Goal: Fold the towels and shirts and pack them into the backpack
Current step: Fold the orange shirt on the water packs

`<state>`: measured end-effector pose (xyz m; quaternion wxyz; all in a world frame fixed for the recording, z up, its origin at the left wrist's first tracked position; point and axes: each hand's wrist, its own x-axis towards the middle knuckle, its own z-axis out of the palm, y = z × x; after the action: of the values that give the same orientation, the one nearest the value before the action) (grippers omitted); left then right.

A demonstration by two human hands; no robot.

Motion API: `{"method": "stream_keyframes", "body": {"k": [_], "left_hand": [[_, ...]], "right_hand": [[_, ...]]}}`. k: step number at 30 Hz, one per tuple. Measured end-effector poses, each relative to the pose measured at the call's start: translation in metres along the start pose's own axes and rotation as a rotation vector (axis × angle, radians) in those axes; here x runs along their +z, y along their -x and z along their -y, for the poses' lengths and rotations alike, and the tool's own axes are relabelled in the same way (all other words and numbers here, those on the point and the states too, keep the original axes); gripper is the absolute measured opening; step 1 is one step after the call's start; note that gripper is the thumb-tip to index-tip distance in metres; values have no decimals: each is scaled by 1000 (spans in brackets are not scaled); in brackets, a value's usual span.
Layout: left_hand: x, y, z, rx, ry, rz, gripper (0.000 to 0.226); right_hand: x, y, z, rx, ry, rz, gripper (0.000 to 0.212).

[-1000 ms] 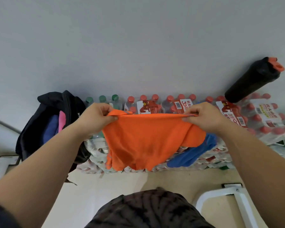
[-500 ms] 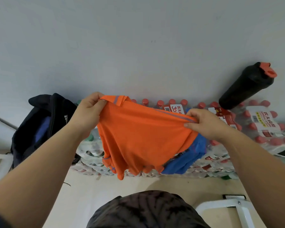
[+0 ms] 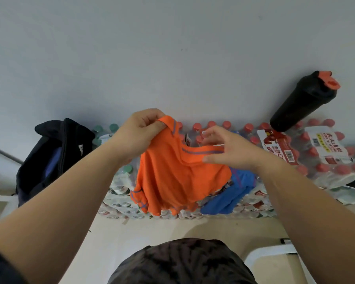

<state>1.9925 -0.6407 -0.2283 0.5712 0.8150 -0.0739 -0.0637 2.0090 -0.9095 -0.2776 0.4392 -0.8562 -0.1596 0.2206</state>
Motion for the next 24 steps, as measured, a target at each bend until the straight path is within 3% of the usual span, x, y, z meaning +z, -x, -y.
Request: {"method": "stream_keyframes", "body": {"k": [1,2,3,5,6,8,10,14,16,20,24], "left_hand": [[9,2,-6,27,26,64,20],[17,2,-12,60,32,106,20],[24,1,-15,98,25,119,20],[32,-8,-10,141,-8,54,15],[33,-11,-2,125,-1,5,11],[32,-9,17,25,121,13,24],[35,4,46,-65,165,165,40],[63,32,99,-118,-128,422,26],[77,36,121,-159,-132,373,16],[93,35,126,-204,-1,331,19],[78,19,114,-232,-8,248,3]], "right_hand": [[11,1,11,-39,-116,38,73],[23,0,21,-95,-196,41,78],[34,-3,29,-145,-255,9,69],[48,-7,42,-158,-263,-138,25],[49,-8,45,-145,-253,-242,14],[48,-7,50,-96,-356,-387,21],[43,-2,59,-35,-599,-451,19],[23,12,70,55,-903,-555,14],[13,23,73,58,-999,-616,13],[-4,51,74,14,-1091,-782,15],[-23,87,40,133,-946,-1017,14]]}}
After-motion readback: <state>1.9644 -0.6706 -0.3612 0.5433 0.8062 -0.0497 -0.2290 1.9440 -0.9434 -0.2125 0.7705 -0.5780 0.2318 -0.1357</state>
